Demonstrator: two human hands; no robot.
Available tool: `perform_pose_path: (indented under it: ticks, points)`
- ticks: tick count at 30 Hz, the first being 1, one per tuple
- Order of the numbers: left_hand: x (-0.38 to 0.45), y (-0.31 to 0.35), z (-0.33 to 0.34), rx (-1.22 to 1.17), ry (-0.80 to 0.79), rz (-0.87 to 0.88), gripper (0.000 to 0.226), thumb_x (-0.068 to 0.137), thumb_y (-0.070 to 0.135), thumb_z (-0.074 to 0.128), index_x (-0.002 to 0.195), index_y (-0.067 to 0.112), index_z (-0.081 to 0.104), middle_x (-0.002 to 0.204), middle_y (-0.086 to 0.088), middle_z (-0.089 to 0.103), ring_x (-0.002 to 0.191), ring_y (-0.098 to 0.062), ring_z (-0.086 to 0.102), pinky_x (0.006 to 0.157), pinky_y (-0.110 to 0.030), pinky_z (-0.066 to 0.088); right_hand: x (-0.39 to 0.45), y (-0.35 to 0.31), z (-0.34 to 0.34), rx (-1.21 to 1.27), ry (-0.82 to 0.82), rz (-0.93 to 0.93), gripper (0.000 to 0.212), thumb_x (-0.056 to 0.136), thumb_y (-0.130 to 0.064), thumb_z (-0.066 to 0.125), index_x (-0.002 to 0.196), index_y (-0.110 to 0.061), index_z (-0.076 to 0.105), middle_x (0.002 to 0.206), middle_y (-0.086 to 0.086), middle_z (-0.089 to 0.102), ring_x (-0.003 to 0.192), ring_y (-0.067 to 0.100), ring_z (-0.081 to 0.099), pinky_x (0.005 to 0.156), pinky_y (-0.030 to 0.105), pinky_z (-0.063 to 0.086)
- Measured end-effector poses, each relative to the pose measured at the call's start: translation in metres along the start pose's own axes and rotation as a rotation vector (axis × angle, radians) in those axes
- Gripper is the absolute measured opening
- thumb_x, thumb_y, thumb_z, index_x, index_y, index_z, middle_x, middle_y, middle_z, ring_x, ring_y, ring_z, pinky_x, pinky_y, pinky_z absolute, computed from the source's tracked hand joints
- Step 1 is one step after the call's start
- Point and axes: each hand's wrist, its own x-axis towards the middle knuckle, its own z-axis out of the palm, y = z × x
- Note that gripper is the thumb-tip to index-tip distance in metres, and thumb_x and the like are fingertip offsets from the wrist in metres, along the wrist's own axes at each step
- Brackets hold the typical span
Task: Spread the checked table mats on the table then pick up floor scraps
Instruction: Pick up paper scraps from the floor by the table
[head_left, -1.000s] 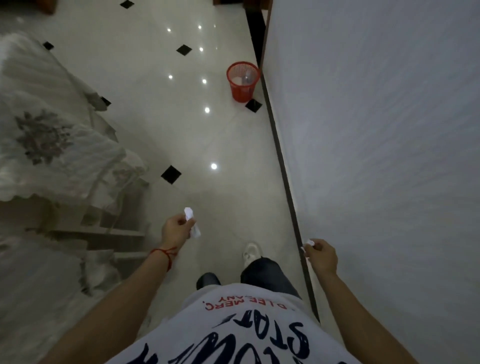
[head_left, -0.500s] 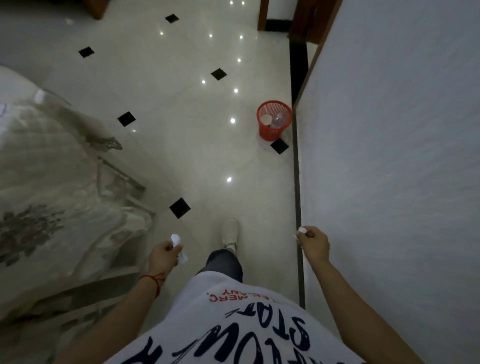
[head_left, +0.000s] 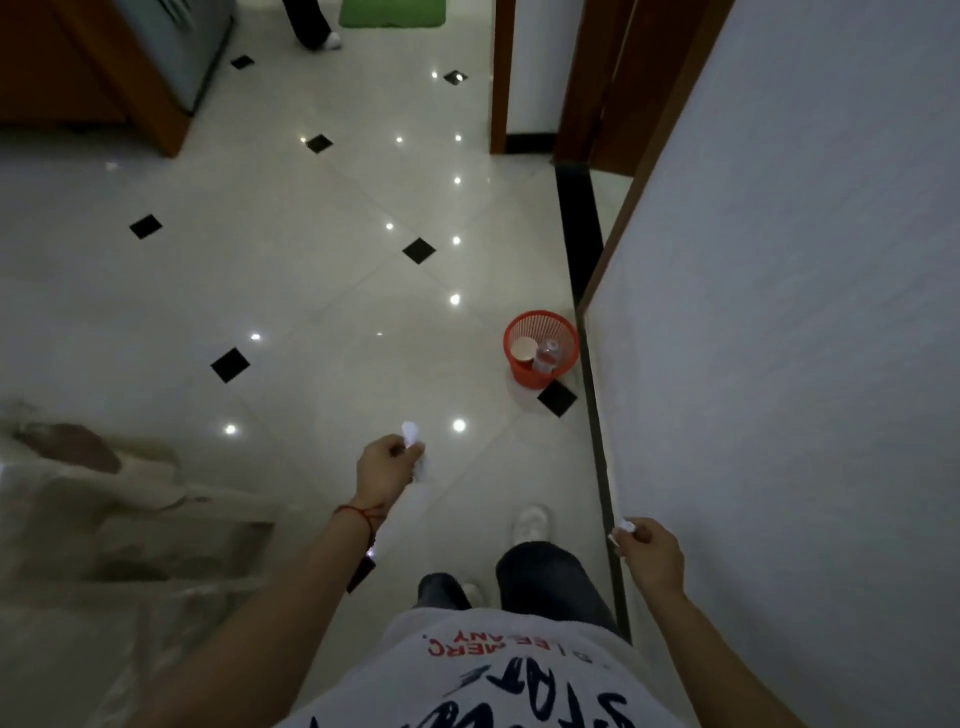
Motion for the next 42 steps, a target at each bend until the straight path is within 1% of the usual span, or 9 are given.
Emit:
perform_pose_path:
  ticks: [5,12,17,21,25,29,32,35,42]
  points:
    - [0.076,0.064,0.034,0.003,-0.035,0.021,0.036,0.078,0.019,0.065,0.05,0.014,0.044,0.053,-0.01,0.048,0.06,-0.024,0.053,0.075,-0.055,0.055,0.086,-0.053,0.005,0.008,-0.017,0.006,0.013,0.089,-0.018,0.057,0.087,-0.007,0.064,0.085,0.015,0.068,0.082,0.03,0.064,0.077,0.032,0.047]
    - [0.141,0.103,0.055,0.1,0.011,-0.123,0.033,0.083,0.016,0.064,0.055,0.009,0.047,0.061,-0.013,0.051,0.063,-0.023,0.053,0.077,-0.052,0.055,0.193,-0.152,-0.005,-0.005,-0.058,-0.028,0.009,0.089,-0.015,0.056,0.087,-0.008,0.062,0.08,0.012,0.064,0.08,0.029,0.063,0.06,0.02,0.041]
    - [0.171,0.126,0.067,0.146,0.024,-0.198,0.034,0.084,0.017,0.062,0.055,0.007,0.047,0.06,-0.014,0.052,0.063,-0.026,0.054,0.078,-0.051,0.054,0.254,-0.199,0.001,-0.079,-0.088,-0.023,0.009,0.088,-0.016,0.057,0.081,-0.011,0.061,0.086,0.015,0.067,0.085,0.034,0.065,0.074,0.033,0.048]
    - [0.202,0.131,0.085,0.162,-0.04,-0.278,0.031,0.082,0.018,0.064,0.056,0.005,0.051,0.063,-0.021,0.059,0.069,-0.04,0.065,0.078,-0.053,0.054,0.291,-0.217,0.019,-0.09,-0.095,0.023,0.006,0.085,-0.012,0.06,0.084,-0.007,0.064,0.082,0.013,0.064,0.083,0.031,0.062,0.064,0.026,0.04]
    - [0.242,0.135,0.119,0.253,-0.131,-0.29,0.038,0.082,0.017,0.064,0.05,0.012,0.045,0.059,-0.014,0.056,0.07,-0.04,0.065,0.077,-0.054,0.054,0.328,-0.218,0.044,-0.059,-0.088,0.1,0.013,0.085,-0.009,0.061,0.093,-0.001,0.065,0.086,0.014,0.064,0.079,0.023,0.056,0.066,0.023,0.037]
    - [0.287,0.139,0.164,0.292,-0.216,-0.274,0.03,0.081,0.018,0.065,0.057,0.01,0.05,0.064,-0.014,0.058,0.066,-0.028,0.058,0.076,-0.051,0.055,0.365,-0.205,0.076,-0.024,-0.103,0.154,0.0,0.083,-0.011,0.062,0.083,-0.011,0.063,0.083,0.016,0.066,0.08,0.031,0.063,0.066,0.025,0.044]
    - [0.325,0.135,0.203,0.336,-0.266,-0.263,0.029,0.082,0.02,0.064,0.058,0.011,0.051,0.067,-0.014,0.059,0.07,-0.033,0.061,0.076,-0.047,0.055,0.398,-0.19,0.106,-0.022,-0.128,0.181,0.002,0.084,-0.012,0.062,0.084,-0.01,0.062,0.084,0.017,0.067,0.082,0.032,0.065,0.064,0.025,0.044]
    - [0.366,0.123,0.241,0.39,-0.295,-0.258,0.029,0.083,0.02,0.064,0.058,0.011,0.052,0.07,-0.016,0.061,0.078,-0.039,0.064,0.078,-0.046,0.054,0.434,-0.173,0.138,-0.019,-0.141,0.223,0.011,0.083,-0.013,0.062,0.092,-0.006,0.064,0.091,0.015,0.068,0.087,0.03,0.065,0.071,0.025,0.042]
    - [0.438,0.096,0.319,0.466,-0.415,-0.217,0.031,0.084,0.023,0.063,0.058,0.014,0.049,0.076,-0.013,0.061,0.081,-0.036,0.065,0.079,-0.04,0.053,0.506,-0.14,0.195,0.051,-0.145,0.306,0.018,0.085,-0.015,0.061,0.101,-0.006,0.061,0.092,0.011,0.065,0.085,0.025,0.065,0.067,0.026,0.046]
